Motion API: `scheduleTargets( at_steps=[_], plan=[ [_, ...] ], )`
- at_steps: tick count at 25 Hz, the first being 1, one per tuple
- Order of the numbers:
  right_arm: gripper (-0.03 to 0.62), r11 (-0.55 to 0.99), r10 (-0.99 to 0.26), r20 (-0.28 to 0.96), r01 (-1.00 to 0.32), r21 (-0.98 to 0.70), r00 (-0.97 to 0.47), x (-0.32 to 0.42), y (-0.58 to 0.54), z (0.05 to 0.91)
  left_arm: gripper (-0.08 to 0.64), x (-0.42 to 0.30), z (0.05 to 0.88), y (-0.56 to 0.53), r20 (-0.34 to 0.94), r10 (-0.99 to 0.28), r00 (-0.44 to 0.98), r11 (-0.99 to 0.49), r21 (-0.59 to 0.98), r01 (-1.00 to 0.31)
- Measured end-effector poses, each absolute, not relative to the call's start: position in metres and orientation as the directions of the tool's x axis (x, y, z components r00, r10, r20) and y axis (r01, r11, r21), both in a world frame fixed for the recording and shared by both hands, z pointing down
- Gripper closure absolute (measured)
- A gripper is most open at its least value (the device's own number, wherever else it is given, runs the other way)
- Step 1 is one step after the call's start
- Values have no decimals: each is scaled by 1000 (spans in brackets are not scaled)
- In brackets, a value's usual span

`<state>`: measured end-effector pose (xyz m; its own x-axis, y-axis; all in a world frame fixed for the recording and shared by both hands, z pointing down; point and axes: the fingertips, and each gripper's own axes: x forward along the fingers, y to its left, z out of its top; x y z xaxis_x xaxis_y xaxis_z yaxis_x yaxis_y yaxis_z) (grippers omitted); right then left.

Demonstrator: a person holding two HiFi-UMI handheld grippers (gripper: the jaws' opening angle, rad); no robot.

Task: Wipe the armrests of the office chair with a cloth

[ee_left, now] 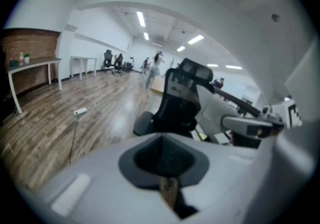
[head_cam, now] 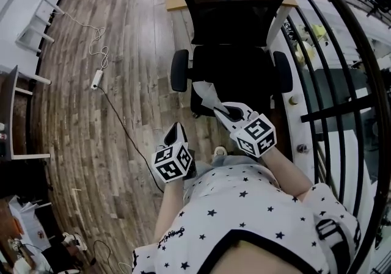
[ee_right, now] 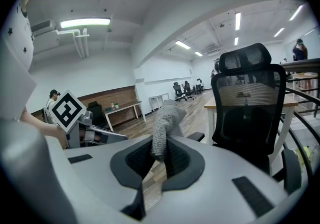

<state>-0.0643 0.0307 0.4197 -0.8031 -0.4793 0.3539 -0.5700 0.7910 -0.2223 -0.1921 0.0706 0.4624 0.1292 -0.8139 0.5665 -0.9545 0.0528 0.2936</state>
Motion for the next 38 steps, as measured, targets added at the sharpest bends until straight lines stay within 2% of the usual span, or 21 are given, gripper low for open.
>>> scheduleTargets(
  at_steps=[10,38],
  plan=[
    [561,766,-486,380,-593,-248,-787,-69,6,434,555,-198,469,56,596,-794,117,72,284,-956],
    [561,674,-530,520,-705,-221,-670,-130,-169,509,555,-250,512,-101,647,-728,226,-27,302,-953]
  ],
)
